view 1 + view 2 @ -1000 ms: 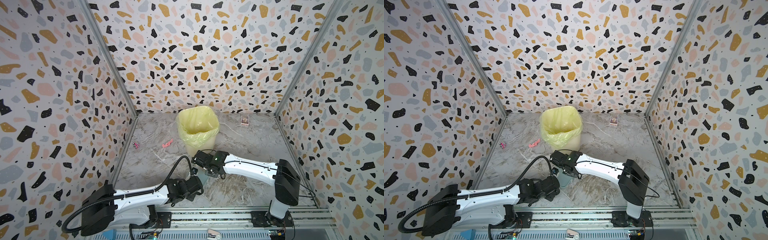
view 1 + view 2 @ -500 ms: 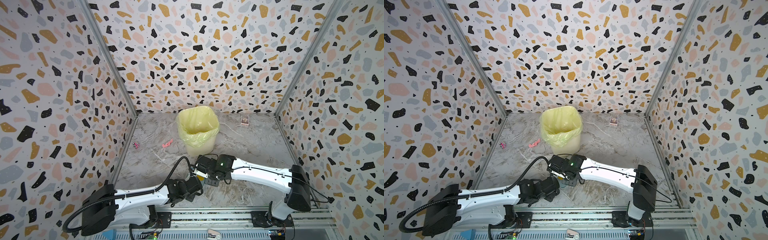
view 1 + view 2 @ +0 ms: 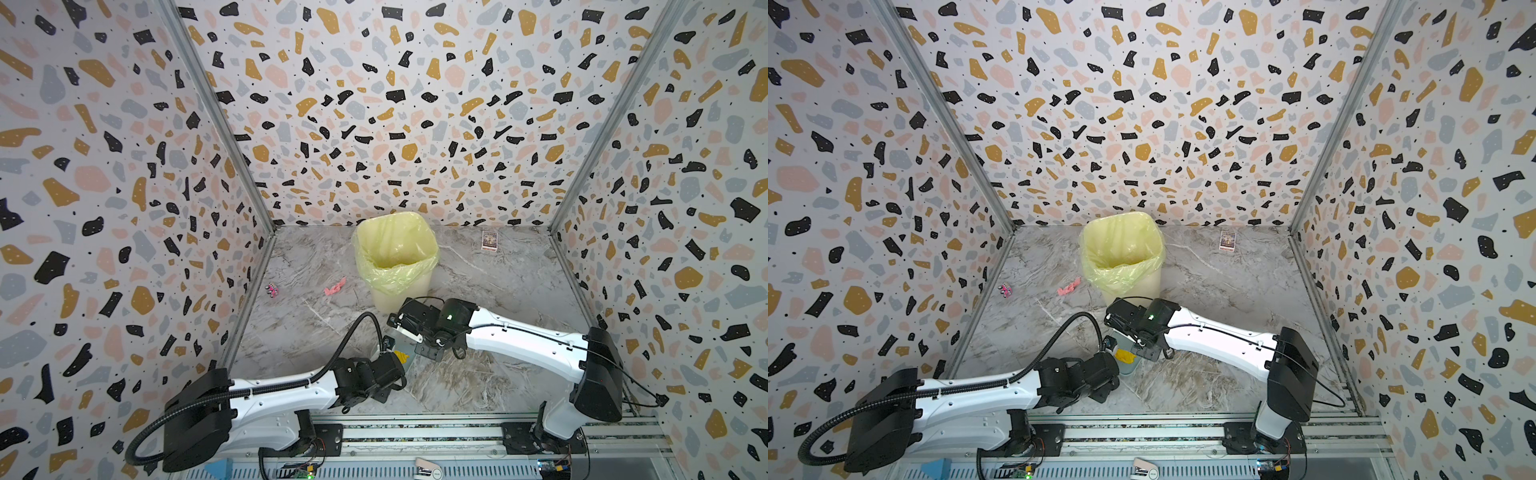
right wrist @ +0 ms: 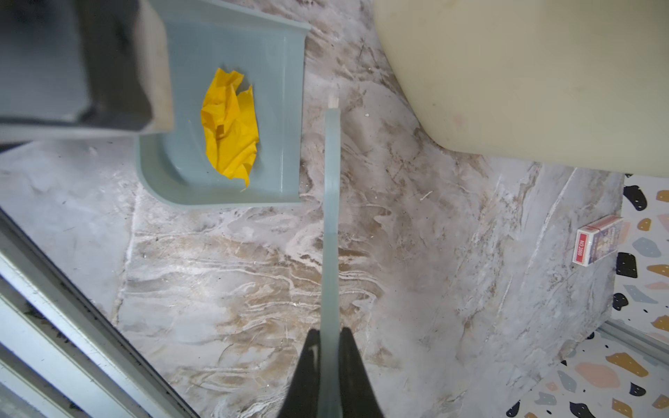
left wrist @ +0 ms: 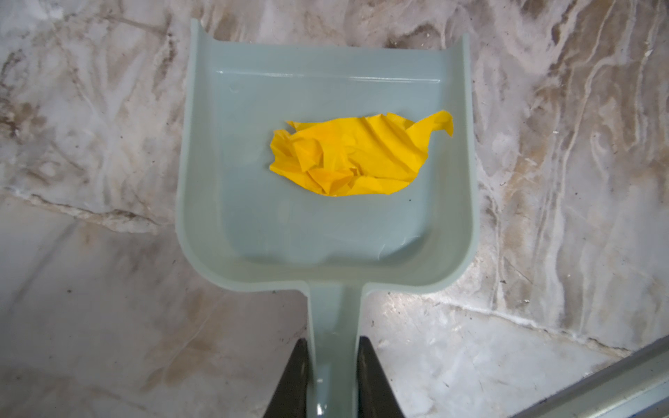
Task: Sweep away the paper scraps from the table
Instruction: 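Draw the brush back with the right gripper while the left lifts the dustpan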
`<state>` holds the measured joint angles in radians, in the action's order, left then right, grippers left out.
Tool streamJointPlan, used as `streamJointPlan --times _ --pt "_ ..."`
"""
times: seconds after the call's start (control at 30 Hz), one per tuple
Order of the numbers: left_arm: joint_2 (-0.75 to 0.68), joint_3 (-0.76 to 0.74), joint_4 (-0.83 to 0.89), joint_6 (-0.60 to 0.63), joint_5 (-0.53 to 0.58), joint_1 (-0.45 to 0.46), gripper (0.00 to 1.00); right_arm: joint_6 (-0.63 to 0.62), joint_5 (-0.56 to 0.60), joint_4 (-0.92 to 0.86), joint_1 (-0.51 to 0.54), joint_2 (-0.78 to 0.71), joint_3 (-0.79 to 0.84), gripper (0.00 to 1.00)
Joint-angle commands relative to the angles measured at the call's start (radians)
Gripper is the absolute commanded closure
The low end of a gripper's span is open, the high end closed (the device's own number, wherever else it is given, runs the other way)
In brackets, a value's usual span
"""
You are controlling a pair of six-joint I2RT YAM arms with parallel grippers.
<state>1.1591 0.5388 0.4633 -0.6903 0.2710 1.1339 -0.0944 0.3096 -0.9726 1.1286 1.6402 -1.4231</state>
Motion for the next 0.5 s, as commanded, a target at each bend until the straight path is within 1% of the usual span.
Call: streamJointPlan --times 0.0,0.17,0.33,0.47 --pt "-0.035 0.006 -0.007 0.017 0.017 -0.005 1.00 0.028 0.019 -0.014 -0.018 -0.060 0.023 1.00" --pt "-0.092 0.009 -0.031 0.033 0.011 -0.005 1.00 0.067 0.015 -0.002 -0.058 -0.126 0.081 1.00" --pt "-0.111 0.027 -0.038 0.047 0.003 -0.001 1.00 0.104 -0.016 0.012 -0.101 -0.195 0.126 1.00" --pt "-0.116 0.087 0.006 0.080 0.036 0.016 1.00 0.129 -0.057 0.029 -0.153 -0.261 0.163 1.00"
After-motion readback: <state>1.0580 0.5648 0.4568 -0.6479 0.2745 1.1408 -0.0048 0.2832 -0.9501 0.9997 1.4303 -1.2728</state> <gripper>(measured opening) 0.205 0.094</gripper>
